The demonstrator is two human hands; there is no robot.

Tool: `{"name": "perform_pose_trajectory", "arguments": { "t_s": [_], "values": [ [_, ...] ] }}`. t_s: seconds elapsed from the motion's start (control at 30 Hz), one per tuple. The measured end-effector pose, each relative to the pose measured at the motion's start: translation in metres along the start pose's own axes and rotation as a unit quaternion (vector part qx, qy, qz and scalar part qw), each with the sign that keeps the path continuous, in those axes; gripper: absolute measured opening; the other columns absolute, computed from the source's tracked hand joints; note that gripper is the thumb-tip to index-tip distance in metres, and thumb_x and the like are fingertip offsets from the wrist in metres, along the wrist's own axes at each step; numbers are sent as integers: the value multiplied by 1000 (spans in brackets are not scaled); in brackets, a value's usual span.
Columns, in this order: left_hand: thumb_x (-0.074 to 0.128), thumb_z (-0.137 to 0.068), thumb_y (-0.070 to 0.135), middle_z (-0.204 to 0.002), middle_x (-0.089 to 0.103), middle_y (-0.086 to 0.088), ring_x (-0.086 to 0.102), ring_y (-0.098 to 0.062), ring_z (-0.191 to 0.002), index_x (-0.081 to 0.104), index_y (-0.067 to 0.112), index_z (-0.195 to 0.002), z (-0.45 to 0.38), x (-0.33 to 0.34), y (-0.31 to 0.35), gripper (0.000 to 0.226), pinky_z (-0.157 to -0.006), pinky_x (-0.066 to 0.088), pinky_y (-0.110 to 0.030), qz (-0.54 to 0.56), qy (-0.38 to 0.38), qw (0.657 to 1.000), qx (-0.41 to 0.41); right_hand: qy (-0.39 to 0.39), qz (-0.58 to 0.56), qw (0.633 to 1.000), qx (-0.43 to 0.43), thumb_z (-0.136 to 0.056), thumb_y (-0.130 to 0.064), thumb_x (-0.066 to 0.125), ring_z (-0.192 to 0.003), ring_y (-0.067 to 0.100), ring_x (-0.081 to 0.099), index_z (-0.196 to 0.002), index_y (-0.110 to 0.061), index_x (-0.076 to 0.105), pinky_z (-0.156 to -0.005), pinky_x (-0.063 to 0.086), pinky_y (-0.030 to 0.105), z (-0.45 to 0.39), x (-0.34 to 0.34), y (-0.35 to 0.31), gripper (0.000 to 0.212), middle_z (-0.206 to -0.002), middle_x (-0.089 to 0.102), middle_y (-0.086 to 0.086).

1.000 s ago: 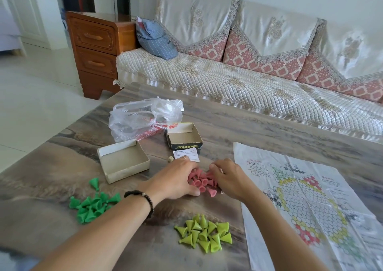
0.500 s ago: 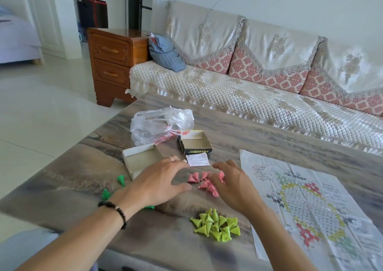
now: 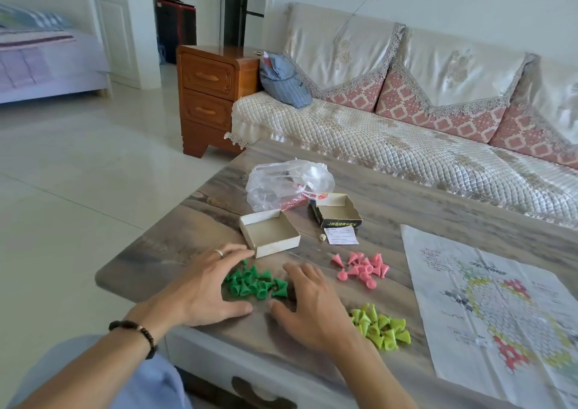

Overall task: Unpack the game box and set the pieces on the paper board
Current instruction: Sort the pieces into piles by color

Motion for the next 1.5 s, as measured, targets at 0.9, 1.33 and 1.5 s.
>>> {"name": "perform_pose_trajectory", "arguments": {
  "t_s": [0.9, 1.33, 1.5],
  "values": [
    [63, -89, 25, -103, 53, 19, 44, 1, -102, 60, 30, -117, -14, -8, -9, 28, -85, 40, -21, 28, 70, 996, 53, 75, -2, 994, -73, -87, -44, 50, -93, 16, 50, -109, -27, 66, -82, 46, 35, -39, 24, -21, 31, -98, 57, -7],
    [45, -92, 37, -69, 46, 4, 50, -19, -61, 55, 16, -74, -20, -12, 11, 29, -47, 41, -35, -137, 148, 974, 104, 169, 129, 977, 30, -81, -30, 63, -46, 27, 52, -63, -18, 38, -41, 22, 25, -37, 6, -6, 33, -62, 53, 2],
    [52, -88, 33, -59, 45, 2, 49, -21, -52, 41, 18, -62, -23, -18, 7, 32, -41, 29, -27, -147, 184, 970, 59, 174, 154, 972, 45, -73, -28, 74, -39, 28, 50, -55, -19, 37, -42, 19, 22, -45, 3, -3, 42, -51, 54, 3]
  ]
}}
Point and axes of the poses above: each hand's wrist, its own z-axis away from the middle knuckle, its own x-axis out of the palm, y = z × x, the point moved 10 cm from there along -z, towards the middle knuckle
